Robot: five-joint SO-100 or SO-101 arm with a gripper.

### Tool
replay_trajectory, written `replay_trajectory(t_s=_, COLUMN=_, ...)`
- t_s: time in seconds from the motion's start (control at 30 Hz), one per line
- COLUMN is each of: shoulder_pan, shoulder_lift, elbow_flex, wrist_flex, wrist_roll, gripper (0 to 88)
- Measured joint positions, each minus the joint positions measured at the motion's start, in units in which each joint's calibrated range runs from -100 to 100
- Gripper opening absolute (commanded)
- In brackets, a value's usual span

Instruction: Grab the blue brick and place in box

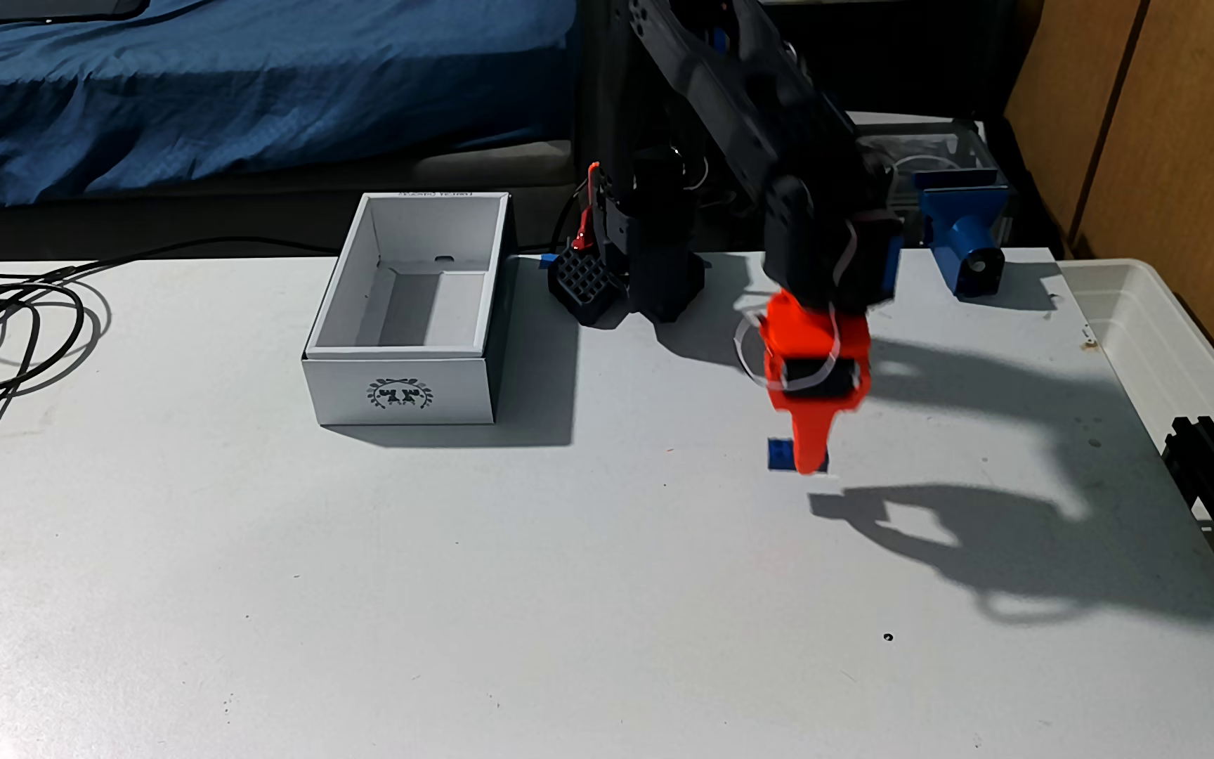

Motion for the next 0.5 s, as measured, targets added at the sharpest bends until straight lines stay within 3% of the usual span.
replay_trajectory(t_s=0.27, shoulder_pan=7.68, shoulder_lift=-17.48, elbow_flex=-1.79, wrist_flex=13.88, wrist_roll=2.84, gripper=0.8)
replay_trajectory(t_s=0.5, shoulder_pan=23.62, shoulder_lift=-29.56, elbow_flex=-1.88, wrist_flex=22.22, wrist_roll=11.32, gripper=0.9)
